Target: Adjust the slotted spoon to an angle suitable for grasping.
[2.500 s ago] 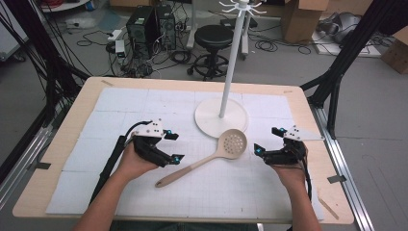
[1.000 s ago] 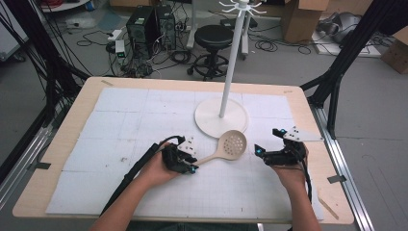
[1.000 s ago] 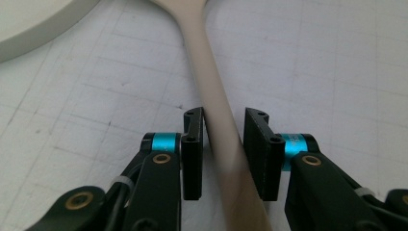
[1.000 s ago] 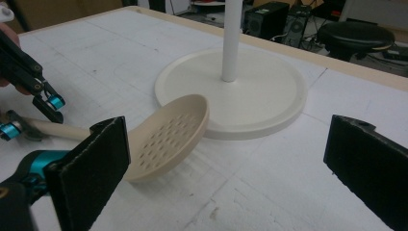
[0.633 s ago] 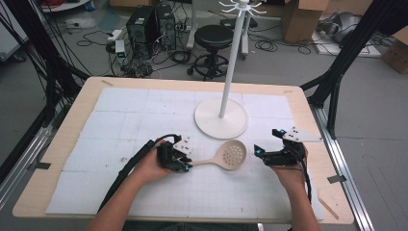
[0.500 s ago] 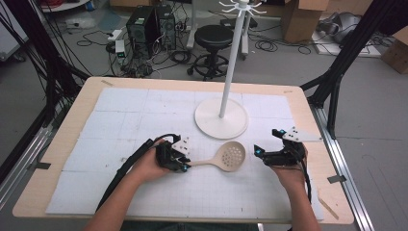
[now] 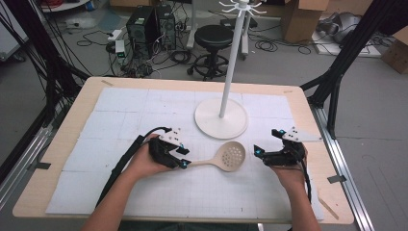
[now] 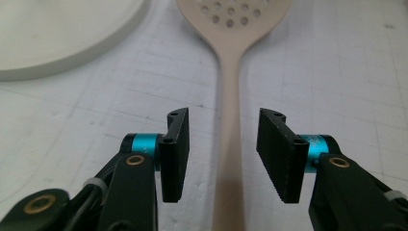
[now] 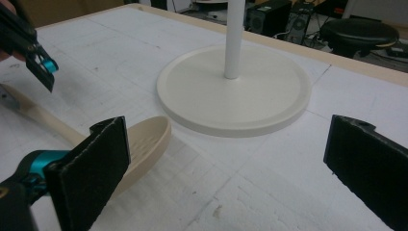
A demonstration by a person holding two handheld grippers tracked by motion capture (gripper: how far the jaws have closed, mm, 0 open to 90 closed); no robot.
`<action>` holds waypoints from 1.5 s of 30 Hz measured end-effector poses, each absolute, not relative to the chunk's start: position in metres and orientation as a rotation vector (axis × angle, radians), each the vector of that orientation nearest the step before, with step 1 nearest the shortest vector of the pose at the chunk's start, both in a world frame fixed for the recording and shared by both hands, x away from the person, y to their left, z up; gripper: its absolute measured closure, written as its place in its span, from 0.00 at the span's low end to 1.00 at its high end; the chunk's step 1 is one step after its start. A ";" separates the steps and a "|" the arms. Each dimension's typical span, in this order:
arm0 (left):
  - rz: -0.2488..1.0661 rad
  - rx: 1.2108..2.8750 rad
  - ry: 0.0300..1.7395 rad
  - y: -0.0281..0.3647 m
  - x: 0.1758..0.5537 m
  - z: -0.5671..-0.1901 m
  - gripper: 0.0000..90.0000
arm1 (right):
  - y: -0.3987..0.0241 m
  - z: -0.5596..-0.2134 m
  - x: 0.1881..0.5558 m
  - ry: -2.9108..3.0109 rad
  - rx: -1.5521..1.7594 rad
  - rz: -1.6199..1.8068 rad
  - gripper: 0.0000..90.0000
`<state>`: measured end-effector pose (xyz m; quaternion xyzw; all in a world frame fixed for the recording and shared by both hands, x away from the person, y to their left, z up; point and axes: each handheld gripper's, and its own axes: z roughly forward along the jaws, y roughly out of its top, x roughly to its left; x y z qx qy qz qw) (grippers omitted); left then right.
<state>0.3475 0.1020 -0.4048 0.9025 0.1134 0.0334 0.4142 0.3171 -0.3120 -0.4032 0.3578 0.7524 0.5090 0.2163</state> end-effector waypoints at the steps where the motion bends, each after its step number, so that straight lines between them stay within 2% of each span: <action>1: 0.093 2.249 0.298 0.107 0.348 -0.402 0.58 | -0.312 -0.403 0.317 2.086 0.990 1.409 0.01; 4: 0.114 2.175 0.335 0.124 0.348 -0.395 0.49 | -0.312 -0.403 0.317 2.086 0.990 1.406 0.01; 17: 0.168 1.904 0.429 0.202 0.341 -0.380 0.37 | -0.309 -0.402 0.316 2.091 0.974 1.400 0.01; 24: 0.204 1.838 0.432 0.218 0.338 -0.372 0.33 | -0.308 -0.402 0.317 2.095 0.967 1.403 0.01; 28: 0.237 1.804 0.432 0.227 0.337 -0.370 0.24 | -0.309 -0.401 0.317 2.093 0.967 1.405 0.01; 34: 0.266 1.756 0.407 0.234 0.334 -0.367 0.17 | -0.308 -0.399 0.317 2.087 0.972 1.420 0.01; 45: 0.321 1.779 0.437 0.235 0.337 -0.370 0.16 | -0.310 -0.399 0.320 2.076 0.999 1.440 0.01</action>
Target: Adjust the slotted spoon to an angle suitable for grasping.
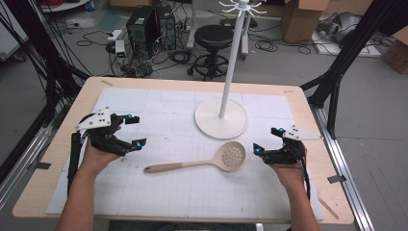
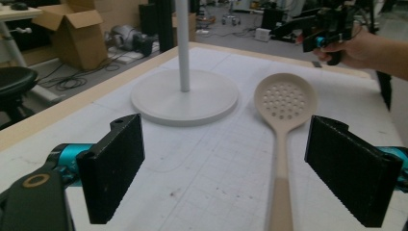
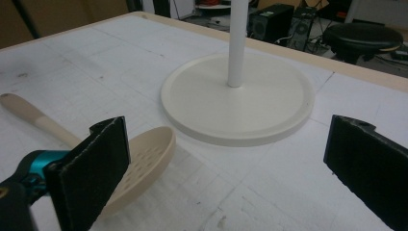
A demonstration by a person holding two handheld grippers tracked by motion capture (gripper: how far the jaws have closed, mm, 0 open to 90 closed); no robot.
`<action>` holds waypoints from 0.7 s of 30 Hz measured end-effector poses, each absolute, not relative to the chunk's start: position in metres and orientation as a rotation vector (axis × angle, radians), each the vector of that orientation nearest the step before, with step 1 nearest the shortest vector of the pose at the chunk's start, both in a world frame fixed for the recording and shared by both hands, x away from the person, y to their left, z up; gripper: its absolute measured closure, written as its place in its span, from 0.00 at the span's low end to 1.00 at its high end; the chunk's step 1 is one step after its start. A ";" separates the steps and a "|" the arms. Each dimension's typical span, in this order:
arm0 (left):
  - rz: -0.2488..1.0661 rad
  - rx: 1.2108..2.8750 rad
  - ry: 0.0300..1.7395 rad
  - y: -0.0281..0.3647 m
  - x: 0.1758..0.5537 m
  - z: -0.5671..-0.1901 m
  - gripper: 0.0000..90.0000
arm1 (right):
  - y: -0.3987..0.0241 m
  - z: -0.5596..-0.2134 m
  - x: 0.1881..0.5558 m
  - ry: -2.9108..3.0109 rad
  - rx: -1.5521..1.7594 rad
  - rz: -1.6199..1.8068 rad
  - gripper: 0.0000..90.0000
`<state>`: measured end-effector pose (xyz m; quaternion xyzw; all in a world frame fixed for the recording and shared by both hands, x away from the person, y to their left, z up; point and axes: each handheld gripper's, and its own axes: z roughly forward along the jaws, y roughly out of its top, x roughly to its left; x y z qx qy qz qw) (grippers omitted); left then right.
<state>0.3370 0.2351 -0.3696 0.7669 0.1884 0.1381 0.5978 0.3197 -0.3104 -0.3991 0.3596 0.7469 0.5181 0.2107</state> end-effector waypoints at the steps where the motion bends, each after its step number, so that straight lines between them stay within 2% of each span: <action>1: 0.321 1.778 0.440 0.236 0.337 -0.370 0.16 | -0.310 -0.399 0.320 2.075 0.998 1.438 0.01; 10: 0.333 1.755 0.449 0.240 0.336 -0.368 0.13 | -0.309 -0.399 0.320 2.081 0.987 1.434 0.01; 14: 0.356 1.741 0.439 0.240 0.333 -0.366 0.08 | -0.307 -0.400 0.319 2.095 0.986 1.429 0.01; 21: 0.381 1.722 0.429 0.240 0.332 -0.363 0.08 | -0.306 -0.398 0.318 2.095 0.969 1.430 0.01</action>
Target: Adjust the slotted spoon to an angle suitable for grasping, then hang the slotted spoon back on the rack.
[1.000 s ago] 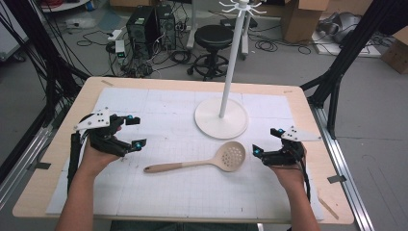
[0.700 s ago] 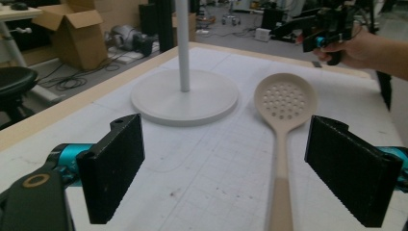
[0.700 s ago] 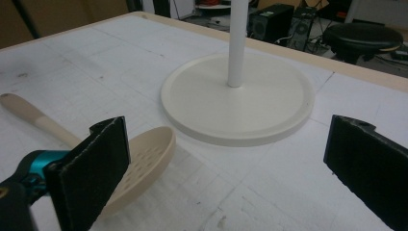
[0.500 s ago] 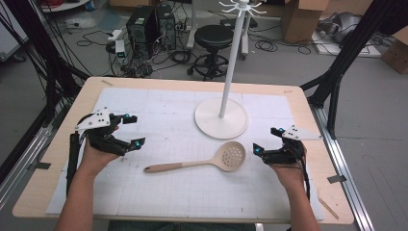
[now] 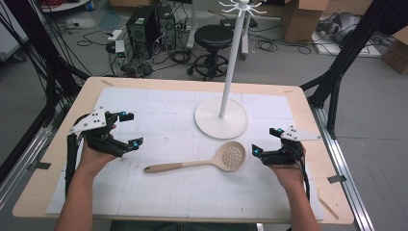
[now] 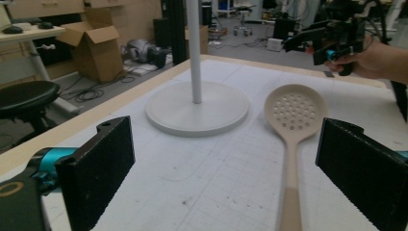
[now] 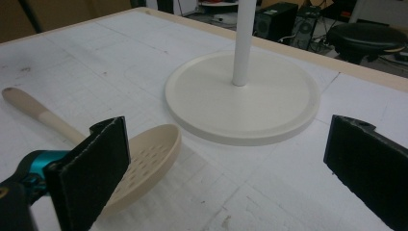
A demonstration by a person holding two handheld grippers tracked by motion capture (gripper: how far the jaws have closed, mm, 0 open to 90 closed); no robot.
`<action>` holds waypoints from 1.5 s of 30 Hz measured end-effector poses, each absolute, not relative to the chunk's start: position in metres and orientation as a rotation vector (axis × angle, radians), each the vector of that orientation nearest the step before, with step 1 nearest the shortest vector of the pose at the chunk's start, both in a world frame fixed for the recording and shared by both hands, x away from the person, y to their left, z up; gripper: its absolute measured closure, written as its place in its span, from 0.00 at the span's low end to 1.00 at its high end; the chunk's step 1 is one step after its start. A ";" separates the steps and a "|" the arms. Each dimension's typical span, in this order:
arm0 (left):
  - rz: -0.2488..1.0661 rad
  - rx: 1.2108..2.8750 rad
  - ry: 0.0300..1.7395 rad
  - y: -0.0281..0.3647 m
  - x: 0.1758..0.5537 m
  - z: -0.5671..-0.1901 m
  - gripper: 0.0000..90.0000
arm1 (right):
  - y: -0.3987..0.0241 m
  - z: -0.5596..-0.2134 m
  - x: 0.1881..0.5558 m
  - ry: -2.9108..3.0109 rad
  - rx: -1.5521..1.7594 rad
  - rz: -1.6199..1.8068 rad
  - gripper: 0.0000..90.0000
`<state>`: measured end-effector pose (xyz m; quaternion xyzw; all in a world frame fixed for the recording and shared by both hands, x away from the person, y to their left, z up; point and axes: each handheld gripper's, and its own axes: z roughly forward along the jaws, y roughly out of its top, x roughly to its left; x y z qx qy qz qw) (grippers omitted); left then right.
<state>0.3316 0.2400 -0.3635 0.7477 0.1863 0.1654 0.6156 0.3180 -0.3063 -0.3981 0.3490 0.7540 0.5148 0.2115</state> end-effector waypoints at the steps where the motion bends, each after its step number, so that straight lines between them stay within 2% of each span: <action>1: 0.382 1.720 0.433 0.241 0.332 -0.364 0.08 | -0.306 -0.398 0.318 2.094 0.974 1.433 0.01; 16: 0.387 1.716 0.505 0.256 0.335 -0.371 0.08 | -0.278 -0.377 0.319 2.149 0.841 1.486 0.01; 23: 0.400 1.709 0.518 0.261 0.334 -0.370 0.08 | -0.258 -0.369 0.331 2.199 0.783 1.496 0.01; 37: 0.421 1.714 0.514 0.259 0.333 -0.368 0.08 | -0.189 -0.349 0.352 2.405 0.568 1.407 0.01; 45: 0.424 1.706 0.511 0.261 0.331 -0.366 0.08 | -0.163 -0.354 0.362 2.502 0.502 1.350 0.05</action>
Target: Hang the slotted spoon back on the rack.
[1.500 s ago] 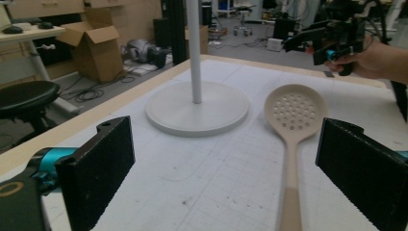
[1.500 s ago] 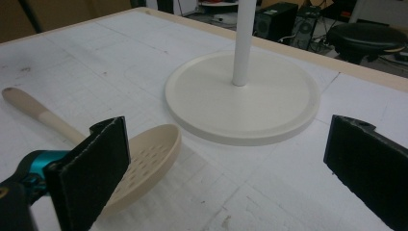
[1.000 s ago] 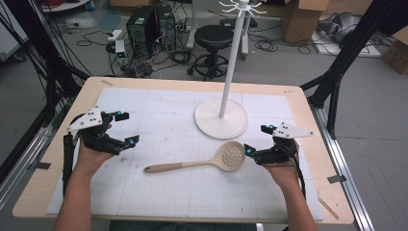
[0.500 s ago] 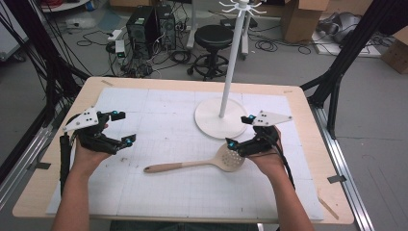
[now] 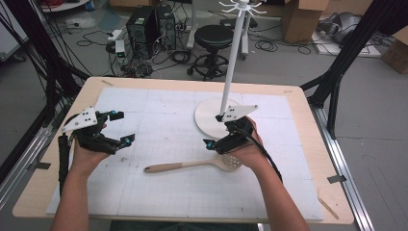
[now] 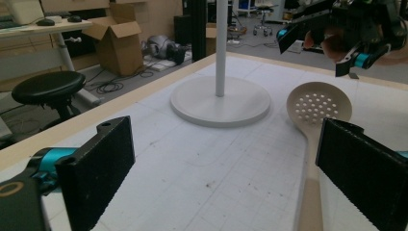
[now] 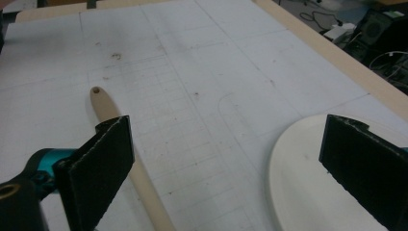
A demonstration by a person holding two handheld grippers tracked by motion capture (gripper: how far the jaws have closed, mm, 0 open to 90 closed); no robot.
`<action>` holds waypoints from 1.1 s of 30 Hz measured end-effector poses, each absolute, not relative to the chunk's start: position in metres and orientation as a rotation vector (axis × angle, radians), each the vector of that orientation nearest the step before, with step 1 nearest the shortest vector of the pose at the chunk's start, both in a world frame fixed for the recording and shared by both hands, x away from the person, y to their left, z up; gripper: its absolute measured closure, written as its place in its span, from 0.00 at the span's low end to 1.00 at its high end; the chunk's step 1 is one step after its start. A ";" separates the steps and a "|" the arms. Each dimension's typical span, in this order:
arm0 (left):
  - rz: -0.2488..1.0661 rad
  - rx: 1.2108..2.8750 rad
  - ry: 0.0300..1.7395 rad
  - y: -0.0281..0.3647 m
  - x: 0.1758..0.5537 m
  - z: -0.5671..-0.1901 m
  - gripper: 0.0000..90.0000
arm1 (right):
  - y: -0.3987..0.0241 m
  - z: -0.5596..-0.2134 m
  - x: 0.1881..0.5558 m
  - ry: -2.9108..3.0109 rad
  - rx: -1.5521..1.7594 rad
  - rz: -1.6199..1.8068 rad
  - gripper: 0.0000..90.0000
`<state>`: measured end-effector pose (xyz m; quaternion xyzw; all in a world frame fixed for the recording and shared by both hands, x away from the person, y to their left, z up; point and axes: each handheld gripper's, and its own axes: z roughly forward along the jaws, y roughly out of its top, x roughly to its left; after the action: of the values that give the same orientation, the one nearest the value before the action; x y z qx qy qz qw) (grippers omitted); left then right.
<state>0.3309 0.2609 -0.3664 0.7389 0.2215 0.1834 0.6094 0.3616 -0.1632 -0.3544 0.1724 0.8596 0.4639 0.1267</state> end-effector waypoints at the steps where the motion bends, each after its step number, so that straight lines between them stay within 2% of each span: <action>1: 0.424 1.707 0.510 0.261 0.331 -0.366 0.08 | -0.160 -0.356 0.362 2.513 0.493 1.341 0.05; 3: 0.426 1.713 0.509 0.261 0.331 -0.366 0.08 | -0.154 -0.359 0.361 2.548 0.476 1.317 0.07; 6: 0.428 1.718 0.508 0.259 0.331 -0.367 0.08 | -0.146 -0.362 0.361 2.623 0.439 1.273 0.19; 13: 0.428 1.721 0.497 0.257 0.330 -0.365 0.08 | -0.115 -0.378 0.359 2.739 0.334 1.143 0.19; 18: 0.427 1.719 0.494 0.256 0.330 -0.364 0.08 | -0.093 -0.391 0.355 2.813 0.275 1.006 0.24; 23: 0.423 1.720 0.490 0.255 0.330 -0.365 0.08 | -0.076 -0.404 0.352 2.899 0.212 0.898 0.37; 33: 0.417 1.722 0.485 0.254 0.330 -0.364 0.08 | -0.060 -0.416 0.350 2.987 0.197 0.784 0.55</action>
<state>0.3296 0.2542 -0.3642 0.7449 0.2098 0.1804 0.6071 0.3499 -0.0598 -0.4160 0.0635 0.9650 0.2532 0.0238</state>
